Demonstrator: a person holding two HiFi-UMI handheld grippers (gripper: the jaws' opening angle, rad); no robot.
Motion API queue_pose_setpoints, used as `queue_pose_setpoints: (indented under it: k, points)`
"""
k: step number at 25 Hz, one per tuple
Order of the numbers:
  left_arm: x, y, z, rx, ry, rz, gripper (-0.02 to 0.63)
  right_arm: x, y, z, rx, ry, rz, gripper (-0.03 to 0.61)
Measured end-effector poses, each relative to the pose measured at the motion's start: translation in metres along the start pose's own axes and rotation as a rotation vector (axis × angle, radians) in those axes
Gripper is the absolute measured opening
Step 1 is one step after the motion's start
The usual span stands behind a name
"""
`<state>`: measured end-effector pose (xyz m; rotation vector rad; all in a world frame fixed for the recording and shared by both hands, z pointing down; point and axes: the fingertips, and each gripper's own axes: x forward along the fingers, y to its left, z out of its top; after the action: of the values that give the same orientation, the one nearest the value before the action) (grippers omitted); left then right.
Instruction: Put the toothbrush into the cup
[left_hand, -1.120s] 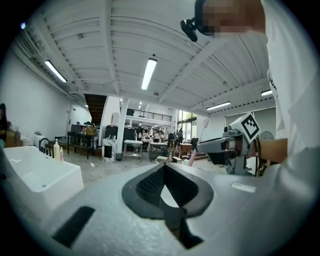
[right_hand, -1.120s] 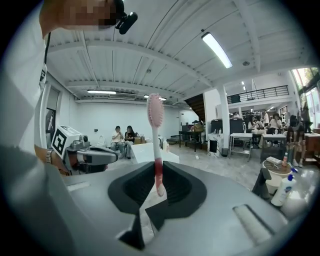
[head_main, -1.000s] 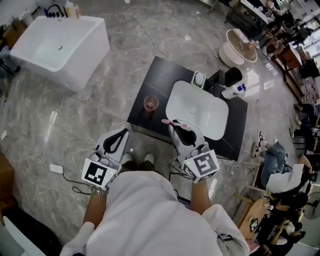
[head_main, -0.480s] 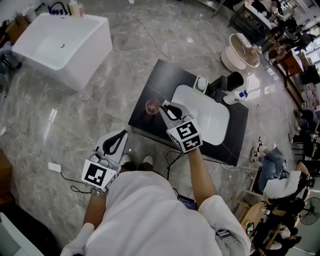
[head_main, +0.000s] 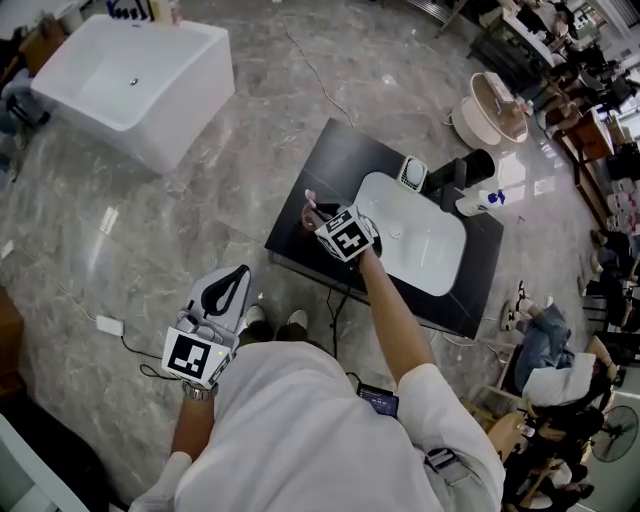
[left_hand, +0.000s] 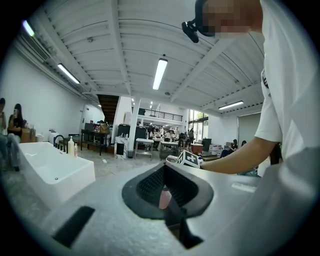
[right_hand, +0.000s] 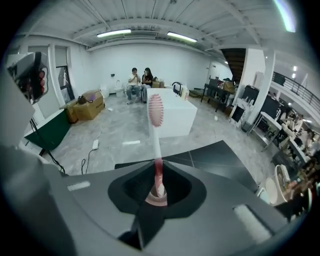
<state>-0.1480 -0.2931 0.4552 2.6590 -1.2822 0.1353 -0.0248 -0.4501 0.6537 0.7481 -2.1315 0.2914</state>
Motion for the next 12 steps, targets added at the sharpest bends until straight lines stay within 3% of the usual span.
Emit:
queue_pose_setpoints:
  k: [8,12]
  points:
    - [-0.009,0.01,0.0,-0.006,0.0,0.034,0.002,0.027,0.001,-0.021,-0.005,0.114,0.006,0.058]
    - [-0.004,0.009,0.0,0.0,0.003,0.021,0.002,0.032,-0.001,-0.021,0.003,0.115,-0.009,0.061]
